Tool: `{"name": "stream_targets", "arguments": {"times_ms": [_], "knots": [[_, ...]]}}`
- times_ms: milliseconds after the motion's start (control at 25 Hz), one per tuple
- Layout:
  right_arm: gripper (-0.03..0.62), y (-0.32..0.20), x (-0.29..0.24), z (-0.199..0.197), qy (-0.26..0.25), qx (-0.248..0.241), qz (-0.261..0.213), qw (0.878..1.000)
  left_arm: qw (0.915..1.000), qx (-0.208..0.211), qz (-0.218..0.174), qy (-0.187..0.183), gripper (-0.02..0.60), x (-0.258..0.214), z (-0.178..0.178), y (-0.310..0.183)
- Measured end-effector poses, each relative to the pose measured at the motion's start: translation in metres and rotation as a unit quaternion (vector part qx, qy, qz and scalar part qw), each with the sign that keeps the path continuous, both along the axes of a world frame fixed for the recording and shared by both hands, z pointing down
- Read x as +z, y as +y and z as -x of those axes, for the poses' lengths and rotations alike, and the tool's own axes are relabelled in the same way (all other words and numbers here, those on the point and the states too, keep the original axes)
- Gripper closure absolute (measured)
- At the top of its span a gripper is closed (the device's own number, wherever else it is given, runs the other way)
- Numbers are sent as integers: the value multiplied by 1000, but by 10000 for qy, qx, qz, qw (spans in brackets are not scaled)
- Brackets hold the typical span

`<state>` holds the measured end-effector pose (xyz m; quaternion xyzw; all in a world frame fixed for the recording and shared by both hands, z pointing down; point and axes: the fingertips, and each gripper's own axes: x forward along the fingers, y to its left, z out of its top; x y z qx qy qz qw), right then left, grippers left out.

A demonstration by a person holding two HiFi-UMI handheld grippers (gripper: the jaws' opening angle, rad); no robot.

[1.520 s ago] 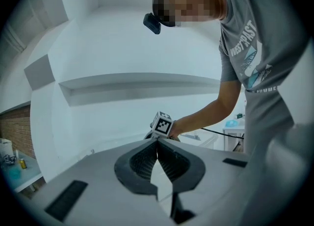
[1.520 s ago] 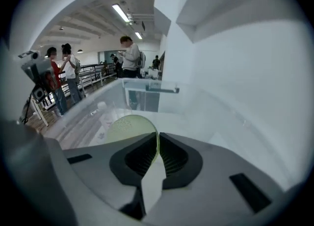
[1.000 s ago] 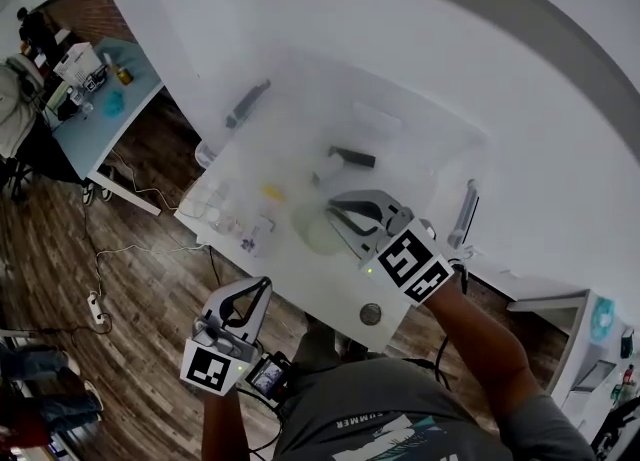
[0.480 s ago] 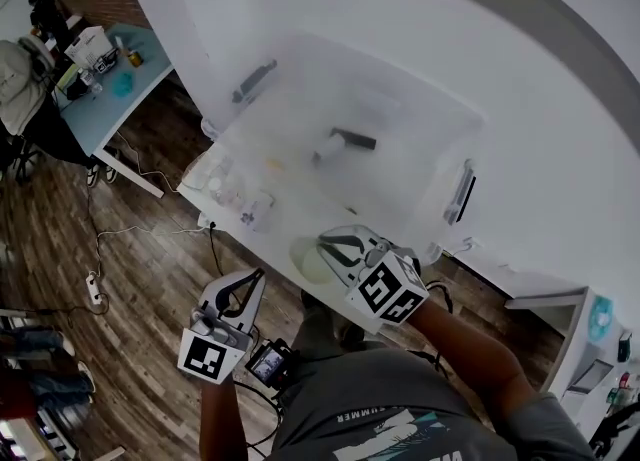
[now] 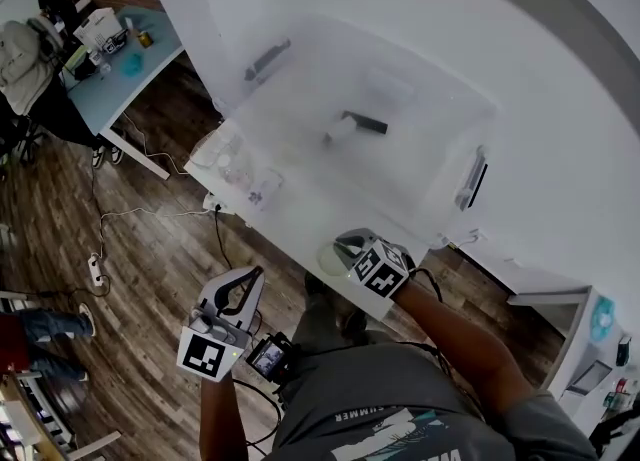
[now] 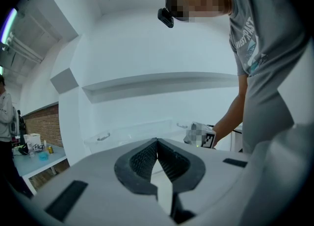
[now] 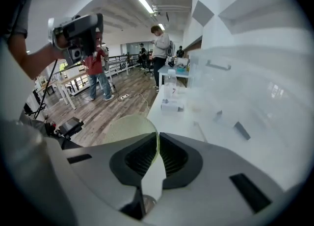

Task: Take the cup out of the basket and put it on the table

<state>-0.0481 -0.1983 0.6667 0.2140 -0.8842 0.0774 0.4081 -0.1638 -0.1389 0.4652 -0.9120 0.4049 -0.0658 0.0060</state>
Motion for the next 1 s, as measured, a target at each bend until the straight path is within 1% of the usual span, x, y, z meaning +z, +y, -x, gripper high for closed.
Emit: {"name": "stream_targets", "arguments": {"times_ms": [120, 240, 480, 600, 720, 840, 1000], "knots": [[563, 2, 34, -6, 186, 132, 333, 9992, 10000, -55, 40, -38, 572, 3, 6, 6], [563, 2, 55, -8, 305, 246, 535, 9978, 9999, -92, 35, -68, 572, 1, 11, 10], [563, -2, 74, -13, 567, 468, 797, 9941, 9999, -100, 28, -106, 572, -3, 11, 15], [563, -5, 80, -13, 619, 631, 911, 9919, 9999, -81, 6, -135, 572, -5, 12, 19], [562, -8, 82, -13, 561, 785, 1022, 9901, 9998, -73, -36, -169, 572, -9, 12, 24], [554, -10, 76, -14, 436, 932, 1001, 9897, 9997, -84, -65, -228, 572, -12, 12, 31], [492, -13, 51, -24, -149, 1372, 676, 9881, 9993, -58, -142, -329, 572, -20, 7, 42]]}}
